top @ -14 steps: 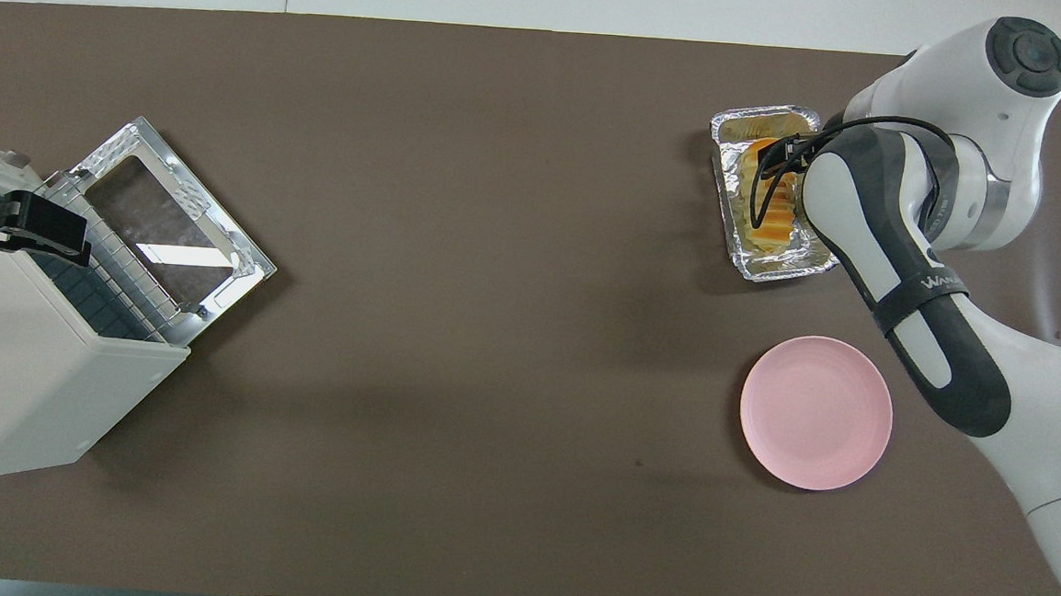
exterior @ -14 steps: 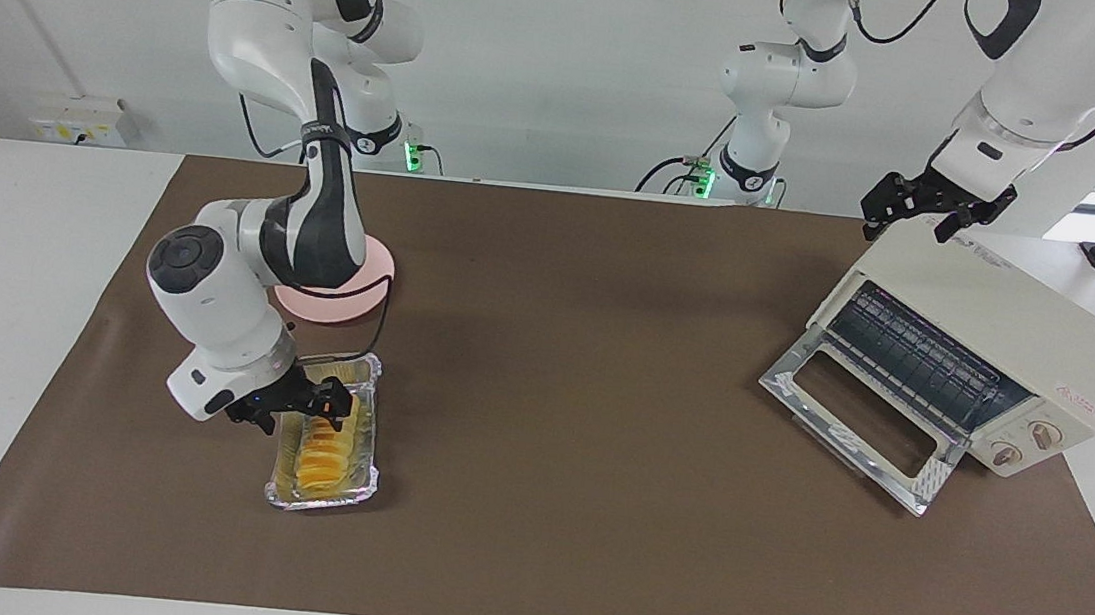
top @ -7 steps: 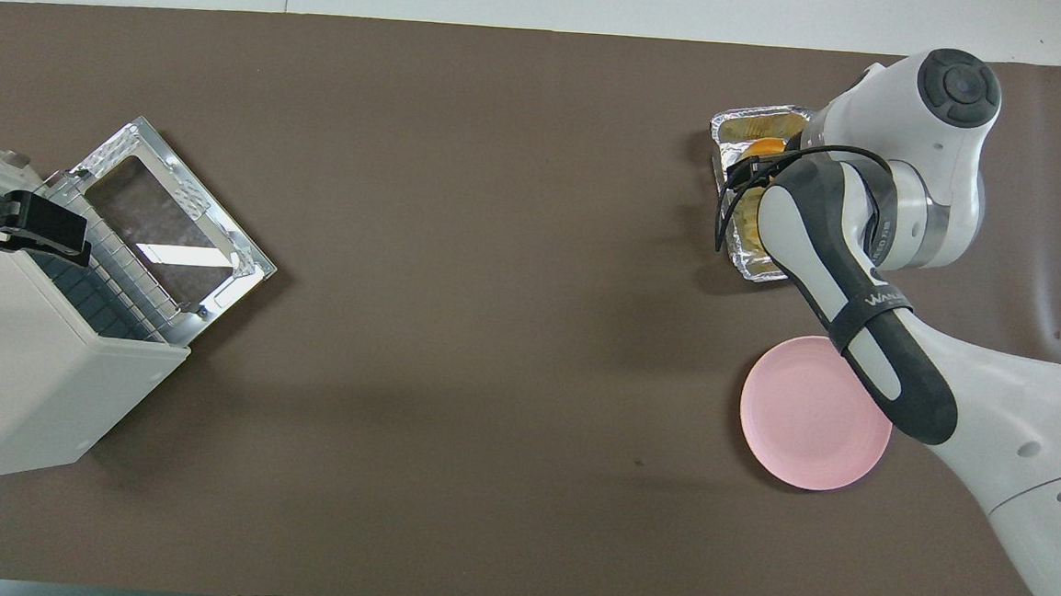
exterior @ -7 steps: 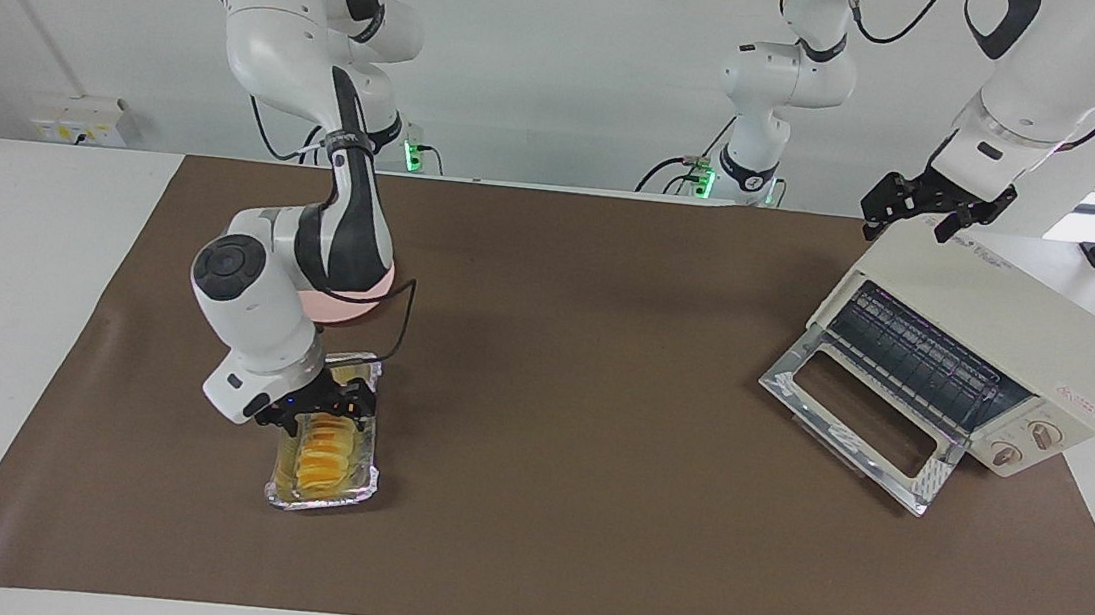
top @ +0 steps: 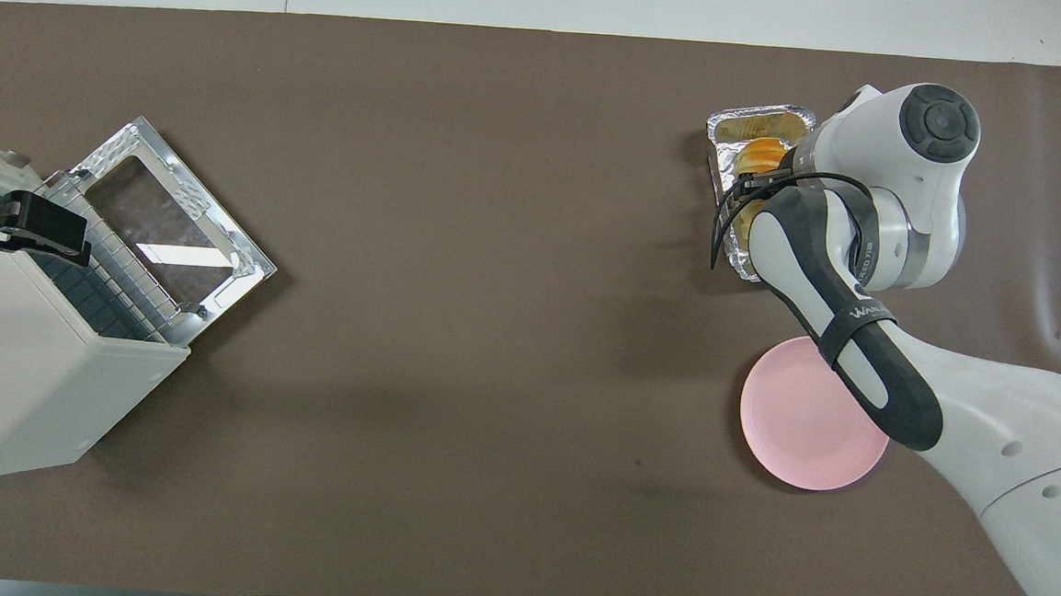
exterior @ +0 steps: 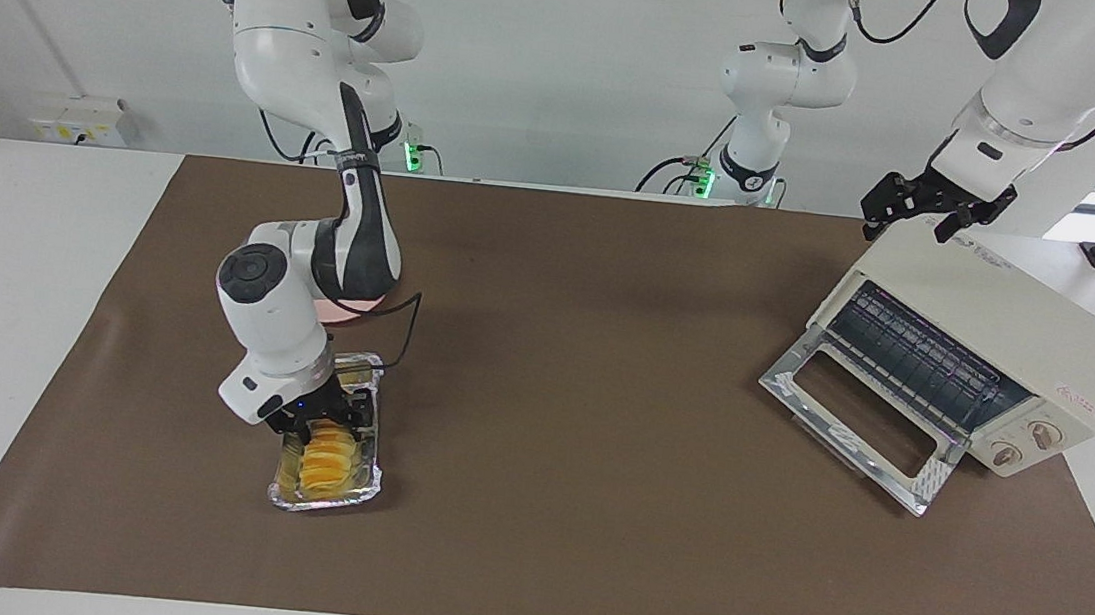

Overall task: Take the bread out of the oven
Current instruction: 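Lift the bread rolls out of the foil tray with the right gripper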

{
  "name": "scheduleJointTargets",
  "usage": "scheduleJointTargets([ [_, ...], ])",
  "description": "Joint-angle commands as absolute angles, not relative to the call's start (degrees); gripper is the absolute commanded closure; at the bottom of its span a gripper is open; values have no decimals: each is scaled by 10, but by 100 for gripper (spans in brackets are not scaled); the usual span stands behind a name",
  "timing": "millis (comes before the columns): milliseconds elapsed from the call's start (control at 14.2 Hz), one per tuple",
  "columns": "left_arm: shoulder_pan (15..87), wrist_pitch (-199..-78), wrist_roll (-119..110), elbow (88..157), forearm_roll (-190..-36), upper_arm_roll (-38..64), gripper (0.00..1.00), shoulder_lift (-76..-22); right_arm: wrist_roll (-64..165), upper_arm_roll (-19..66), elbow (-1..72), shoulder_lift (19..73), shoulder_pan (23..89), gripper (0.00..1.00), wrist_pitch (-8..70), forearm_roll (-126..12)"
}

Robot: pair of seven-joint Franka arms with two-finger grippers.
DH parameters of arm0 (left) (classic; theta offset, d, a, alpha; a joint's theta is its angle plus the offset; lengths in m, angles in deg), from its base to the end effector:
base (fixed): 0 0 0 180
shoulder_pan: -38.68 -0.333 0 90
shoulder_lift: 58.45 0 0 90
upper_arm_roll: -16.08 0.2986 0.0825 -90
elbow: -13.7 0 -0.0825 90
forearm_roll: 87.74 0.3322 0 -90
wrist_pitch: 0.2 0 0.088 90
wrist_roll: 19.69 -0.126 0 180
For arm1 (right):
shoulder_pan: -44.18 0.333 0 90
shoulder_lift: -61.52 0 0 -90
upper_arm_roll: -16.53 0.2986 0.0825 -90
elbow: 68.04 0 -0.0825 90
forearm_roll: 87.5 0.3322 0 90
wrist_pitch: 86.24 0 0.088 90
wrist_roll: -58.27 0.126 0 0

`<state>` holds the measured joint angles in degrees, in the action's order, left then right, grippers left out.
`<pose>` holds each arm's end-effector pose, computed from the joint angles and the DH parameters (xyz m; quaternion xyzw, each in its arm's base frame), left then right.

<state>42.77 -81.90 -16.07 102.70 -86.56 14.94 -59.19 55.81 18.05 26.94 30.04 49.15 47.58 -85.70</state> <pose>0.4795 -0.0411 0.5900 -0.9982 0.0131 0.0562 0.0148 0.6419 0.0719 0.3000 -0.9956 -0.0654 -0.0635 0.0210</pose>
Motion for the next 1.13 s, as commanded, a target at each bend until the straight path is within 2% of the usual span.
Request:
scheduleJointTargets([
  [0, 421, -833, -163, 1048, -873, 147, 0, -609, 575, 183, 293, 319, 491, 100, 488, -865],
  [494, 421, -833, -163, 1048, -873, 148, 0, -609, 574, 183, 273, 319, 486, 100, 465, -864],
  [848, 421, -833, -163, 1048, -874, 147, 0, -609, 574, 183, 218, 322, 482, 100, 375, -861],
  [1059, 421, -833, -163, 1048, -874, 147, 0, -608, 575, 183, 226, 370, 484, 100, 325, -861],
])
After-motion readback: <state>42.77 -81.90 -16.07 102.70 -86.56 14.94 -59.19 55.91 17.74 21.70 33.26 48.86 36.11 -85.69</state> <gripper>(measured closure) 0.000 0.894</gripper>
